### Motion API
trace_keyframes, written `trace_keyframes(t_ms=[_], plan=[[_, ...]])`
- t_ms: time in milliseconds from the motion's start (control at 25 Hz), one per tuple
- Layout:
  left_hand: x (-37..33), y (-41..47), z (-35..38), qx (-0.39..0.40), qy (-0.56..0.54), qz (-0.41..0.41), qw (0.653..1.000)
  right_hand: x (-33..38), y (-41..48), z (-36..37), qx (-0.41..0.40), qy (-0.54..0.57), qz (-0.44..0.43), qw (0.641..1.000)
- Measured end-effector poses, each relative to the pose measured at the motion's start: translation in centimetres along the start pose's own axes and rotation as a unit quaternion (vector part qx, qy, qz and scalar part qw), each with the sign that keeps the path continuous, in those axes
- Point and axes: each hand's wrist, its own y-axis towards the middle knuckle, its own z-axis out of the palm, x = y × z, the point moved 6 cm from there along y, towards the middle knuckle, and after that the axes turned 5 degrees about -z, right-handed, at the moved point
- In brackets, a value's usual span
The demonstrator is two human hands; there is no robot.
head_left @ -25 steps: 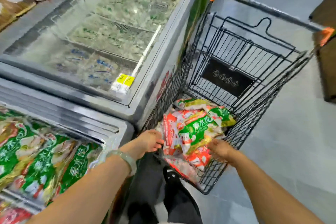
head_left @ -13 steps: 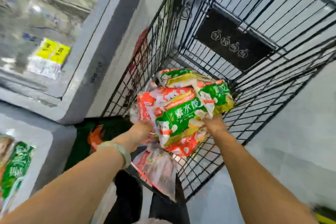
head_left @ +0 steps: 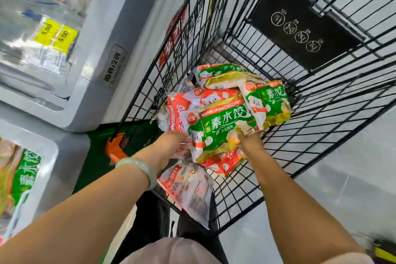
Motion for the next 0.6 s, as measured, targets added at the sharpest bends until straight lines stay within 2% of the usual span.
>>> trace_keyframes(t_ms=[120, 240, 520, 600], plan=[[-0.4, -1.3, 0.1, 0.012, -0.009, 0.012, 1.000, 0.3, -2.4, 0.6, 0.026, 0.114, -0.009, 0.993], [-0.1, -3.2, -0.9, 0.016, -0.003, 0.057, 0.998, 1.6, -6.0, 0.5, 0.083, 0.228, 0.002, 0.970], [2.1, -9.0, -7.3, 0.016, -0.017, 0.131, 0.991, 9.1, -18.0, 0.7, 0.170, 0.316, -0.057, 0.932], [3.1, -10.6, -9.7, -0.026, 0.021, 0.167, 0.985, 10.3, -21.6, 0.9, 0.199, 0.308, -0.076, 0.927]])
